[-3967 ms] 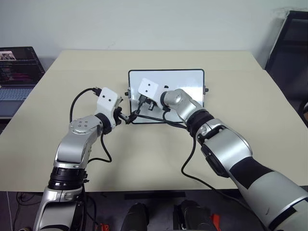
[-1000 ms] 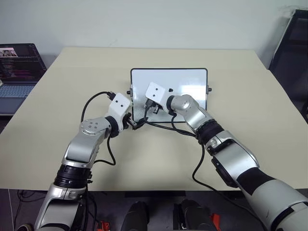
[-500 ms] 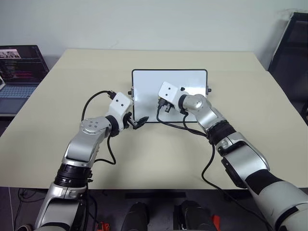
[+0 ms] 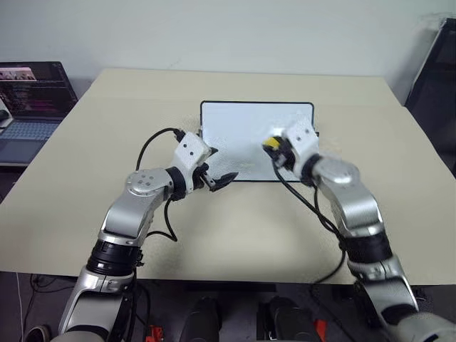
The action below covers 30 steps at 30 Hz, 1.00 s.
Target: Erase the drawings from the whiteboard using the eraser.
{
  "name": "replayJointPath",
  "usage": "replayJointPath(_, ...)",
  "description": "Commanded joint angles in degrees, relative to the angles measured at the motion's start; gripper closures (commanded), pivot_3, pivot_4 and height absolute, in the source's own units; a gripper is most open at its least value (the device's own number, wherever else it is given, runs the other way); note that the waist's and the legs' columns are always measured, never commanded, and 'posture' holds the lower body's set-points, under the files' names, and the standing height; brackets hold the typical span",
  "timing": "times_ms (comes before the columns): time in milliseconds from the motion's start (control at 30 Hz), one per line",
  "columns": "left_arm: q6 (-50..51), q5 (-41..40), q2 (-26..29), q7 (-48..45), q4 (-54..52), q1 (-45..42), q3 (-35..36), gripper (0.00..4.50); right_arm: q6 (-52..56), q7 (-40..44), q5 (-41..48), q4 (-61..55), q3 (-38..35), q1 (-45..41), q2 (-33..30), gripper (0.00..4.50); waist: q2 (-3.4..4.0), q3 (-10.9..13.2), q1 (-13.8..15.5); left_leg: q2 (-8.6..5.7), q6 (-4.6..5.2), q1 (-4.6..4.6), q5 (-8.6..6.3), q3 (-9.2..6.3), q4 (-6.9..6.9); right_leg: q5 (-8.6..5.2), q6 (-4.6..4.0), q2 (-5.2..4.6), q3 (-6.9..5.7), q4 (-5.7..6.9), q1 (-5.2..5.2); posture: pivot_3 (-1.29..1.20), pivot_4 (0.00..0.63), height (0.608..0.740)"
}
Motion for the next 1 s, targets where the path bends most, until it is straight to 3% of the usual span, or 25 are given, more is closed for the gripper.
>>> replayJointPath(33, -3.4, -0.9, -0.4, -4.1, -2.0, -1.6, -2.2, 0.0, 4.7, -4.2, 1.4, -7.6, -5.1, 2.5, 0.4, 3.49, 0.0, 0.0, -0.1, 0.01, 0.0, 0.02, 0.0, 0.01, 0.0, 0.0, 0.0, 0.02, 0.0, 0.01, 0.01, 0.0, 0.15, 0.74)
replayJointPath(233, -9.7, 1.1, -4.6, -8.3, 5.8, -5.9, -6.9, 0.0, 11.8, -10.9, 0.2, -8.6, -7.9, 7.6, 1.7, 3.49, 0.0, 0.0, -0.2, 0.07, 0.0, 0.11, 0.0, 0.19, 0.0, -0.01, 0.01, 0.38, 0.01, 0.04, 0.07, 0.0, 0.15, 0.74)
replayJointPath(500, -17.3, 3.3, -8.2, -13.4, 15.1, -10.3, -10.3, 0.0, 9.8, -16.2, 2.8, -0.5, -12.9, 6.1, 3.6, 3.49, 0.0, 0.0, -0.4, 0.05, 0.01, 0.09, 0.0, 0.27, 0.0, -0.01, 0.01, 0.4, 0.05, 0.02, 0.06, 0.0, 0.15, 0.74)
replayJointPath(900, -18.6, 5.2, -10.9, -13.5, 15.0, -9.9, -10.8, 0.0, 4.8, -18.5, 4.8, 5.2, -14.3, 4.5, 2.0, 3.49, 0.01, 0.0, -0.6, 0.05, 0.02, 0.09, -0.01, 0.3, -0.01, -0.01, 0.01, 0.42, 0.08, 0.0, 0.06, 0.0, 0.15, 0.74)
replayJointPath(1000, -18.4, 5.3, -11.1, -13.7, 14.8, -9.8, -10.7, 0.0, 3.7, -18.7, 5.2, 6.3, -14.4, 4.3, 1.8, 2.59, 0.01, 0.0, -0.6, 0.05, 0.02, 0.09, -0.01, 0.3, -0.01, -0.01, 0.01, 0.42, 0.08, 0.0, 0.06, 0.0, 0.15, 0.74)
